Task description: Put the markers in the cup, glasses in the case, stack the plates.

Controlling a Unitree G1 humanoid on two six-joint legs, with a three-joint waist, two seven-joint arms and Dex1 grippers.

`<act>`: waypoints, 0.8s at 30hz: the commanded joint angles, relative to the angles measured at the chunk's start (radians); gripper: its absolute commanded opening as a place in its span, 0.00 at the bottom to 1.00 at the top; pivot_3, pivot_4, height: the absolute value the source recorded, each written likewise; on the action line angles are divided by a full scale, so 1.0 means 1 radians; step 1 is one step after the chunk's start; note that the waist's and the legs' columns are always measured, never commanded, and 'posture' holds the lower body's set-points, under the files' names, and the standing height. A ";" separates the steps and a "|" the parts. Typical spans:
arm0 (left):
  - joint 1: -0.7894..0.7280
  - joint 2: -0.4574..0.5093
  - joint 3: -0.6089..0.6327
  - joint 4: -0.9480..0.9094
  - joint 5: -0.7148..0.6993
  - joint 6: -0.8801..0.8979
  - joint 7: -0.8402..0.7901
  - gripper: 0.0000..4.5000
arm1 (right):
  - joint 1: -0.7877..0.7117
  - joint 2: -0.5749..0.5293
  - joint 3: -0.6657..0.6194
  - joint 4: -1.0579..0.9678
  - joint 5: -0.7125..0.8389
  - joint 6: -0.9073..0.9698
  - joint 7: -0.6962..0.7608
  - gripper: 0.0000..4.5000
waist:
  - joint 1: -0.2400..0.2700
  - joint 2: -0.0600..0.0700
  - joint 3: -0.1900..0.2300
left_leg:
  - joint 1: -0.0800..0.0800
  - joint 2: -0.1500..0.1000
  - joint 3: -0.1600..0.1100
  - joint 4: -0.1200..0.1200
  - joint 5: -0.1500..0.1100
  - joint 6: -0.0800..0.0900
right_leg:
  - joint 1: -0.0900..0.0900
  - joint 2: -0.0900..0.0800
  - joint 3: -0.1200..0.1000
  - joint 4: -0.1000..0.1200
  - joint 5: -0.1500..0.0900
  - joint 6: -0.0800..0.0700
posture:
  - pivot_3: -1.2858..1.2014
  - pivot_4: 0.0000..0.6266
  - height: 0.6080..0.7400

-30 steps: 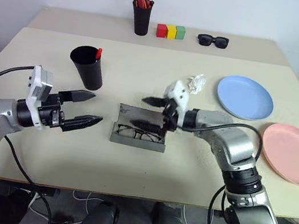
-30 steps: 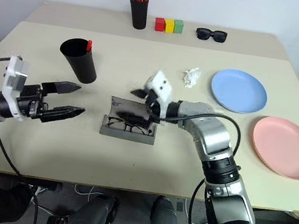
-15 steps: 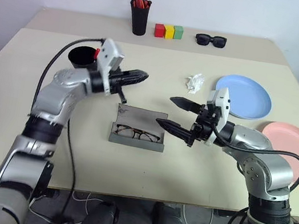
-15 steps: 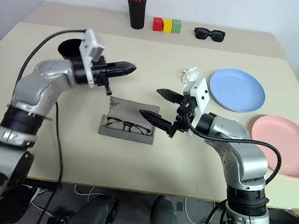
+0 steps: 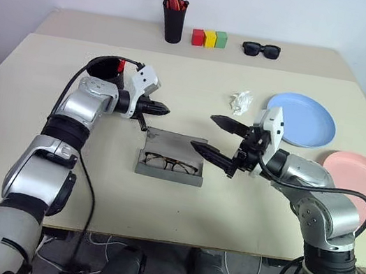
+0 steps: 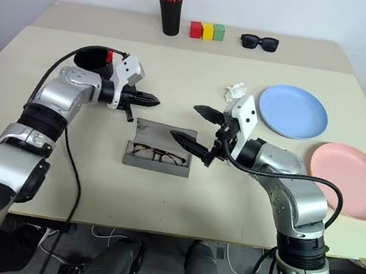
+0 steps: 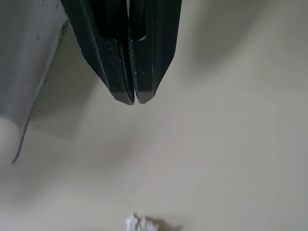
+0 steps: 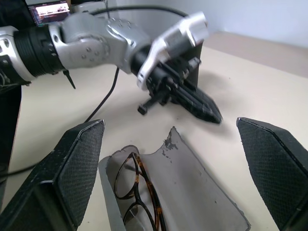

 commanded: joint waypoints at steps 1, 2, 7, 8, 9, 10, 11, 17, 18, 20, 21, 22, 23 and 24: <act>-0.008 0.005 -0.028 0.002 0.046 -0.082 -0.070 0.01 | -0.001 -0.005 -0.005 -0.040 0.016 -0.020 -0.006 1.00 | -0.001 0.000 0.000 | 0.000 0.000 0.000 0.000 0.000 0.000 | 0.000 0.000 0.000 0.000 0.000 0.000 | 0.52 0.24 1.00; -0.009 0.004 -0.032 0.018 0.053 -0.085 -0.086 0.01 | -0.002 -0.005 -0.003 -0.040 0.015 -0.021 -0.008 1.00 | -0.002 0.000 0.000 | 0.000 0.000 0.000 0.000 0.000 0.000 | 0.000 0.000 0.000 0.000 0.000 0.000 | 0.52 0.24 1.00; -0.015 0.002 -0.021 0.044 0.045 -0.069 -0.182 0.01 | -0.008 0.001 0.008 -0.038 0.013 -0.025 -0.013 1.00 | -0.002 0.000 0.000 | 0.000 0.000 0.000 0.000 0.000 0.000 | 0.000 0.000 0.000 0.001 0.000 0.000 | 0.52 0.24 1.00; -0.016 0.010 -0.022 0.033 0.034 -0.033 -0.225 0.01 | -0.009 0.001 0.009 -0.036 0.010 -0.027 -0.014 1.00 | -0.001 0.000 0.000 | 0.000 0.000 0.000 0.000 0.000 0.000 | 0.000 0.000 0.000 0.001 0.000 0.000 | 0.52 0.24 1.00; -0.014 0.017 -0.023 0.020 0.026 -0.011 -0.260 0.01 | -0.009 0.000 0.010 -0.033 0.009 -0.028 -0.015 1.00 | -0.002 0.000 0.000 | 0.000 0.000 0.000 0.000 0.000 0.000 | 0.000 0.000 0.000 0.001 0.000 0.000 | 0.52 0.24 1.00; -0.010 0.023 -0.020 0.005 0.021 -0.001 -0.285 0.01 | -0.008 0.000 0.011 -0.032 0.008 -0.028 -0.016 1.00 | -0.002 0.000 0.000 | 0.000 0.000 0.000 0.000 0.000 0.000 | 0.000 0.000 0.000 0.001 0.000 0.000 | 0.52 0.24 1.00; -0.005 0.029 -0.017 -0.012 0.015 0.009 -0.308 0.01 | -0.007 -0.001 0.012 -0.031 0.008 -0.029 -0.016 1.00 | -0.003 0.000 0.000 | 0.000 0.000 0.000 0.000 0.000 0.000 | 0.000 0.000 0.000 0.001 0.000 0.000 | 0.52 0.24 1.00; 0.047 0.065 -0.013 -0.146 -0.022 0.130 -0.403 0.01 | -0.007 -0.005 0.020 -0.021 -0.003 -0.037 -0.019 1.00 | -0.004 0.000 0.000 | 0.000 0.000 0.000 0.000 0.000 0.000 | 0.000 0.000 0.000 0.002 0.000 0.000 | 0.52 0.24 1.00; 0.063 0.072 -0.017 -0.177 -0.028 0.148 -0.416 0.01 | -0.008 -0.005 0.020 -0.018 -0.005 -0.039 -0.020 1.00 | -0.005 0.000 0.000 | 0.000 0.000 0.000 0.000 0.000 0.000 | 0.000 0.000 0.000 0.002 0.000 0.000 | 0.52 0.24 1.00; 0.095 0.085 -0.024 -0.247 -0.048 0.200 -0.441 0.01 | -0.012 -0.006 0.018 -0.009 -0.007 -0.040 -0.022 1.00 | -0.006 0.000 0.000 | 0.001 0.000 0.000 0.000 0.000 0.000 | -0.001 0.000 0.000 0.002 0.000 0.000 | 0.52 0.24 1.00; 0.113 0.093 -0.029 -0.283 -0.055 0.221 -0.452 0.01 | -0.014 -0.007 0.018 -0.006 -0.010 -0.044 -0.024 1.00 | -0.006 0.000 0.000 | 0.001 0.000 0.000 0.000 0.000 0.000 | -0.001 0.000 0.000 0.003 0.000 0.000 | 0.52 0.24 1.00; 0.128 0.099 -0.034 -0.313 -0.060 0.238 -0.460 0.01 | -0.015 -0.008 0.019 -0.004 -0.014 -0.047 -0.025 1.00 | -0.005 0.000 0.000 | 0.001 0.000 0.000 0.000 0.000 0.000 | -0.001 0.000 0.000 0.003 0.000 0.000 | 0.52 0.24 1.00; 0.145 0.103 -0.040 -0.344 -0.063 0.251 -0.462 0.01 | -0.016 -0.009 0.018 -0.002 -0.016 -0.049 -0.025 1.00 | -0.005 0.000 0.000 | 0.001 0.000 0.000 0.000 0.000 0.000 | -0.001 0.000 0.000 0.003 0.000 0.000 | 0.52 0.24 1.00; 0.157 0.103 -0.042 -0.368 -0.066 0.262 -0.457 0.01 | -0.017 -0.010 0.018 -0.001 -0.016 -0.051 -0.026 1.00 | -0.005 0.000 0.000 | 0.001 0.000 0.000 0.000 0.000 0.000 | -0.001 0.000 0.000 0.003 0.000 0.000 | 0.52 0.24 1.00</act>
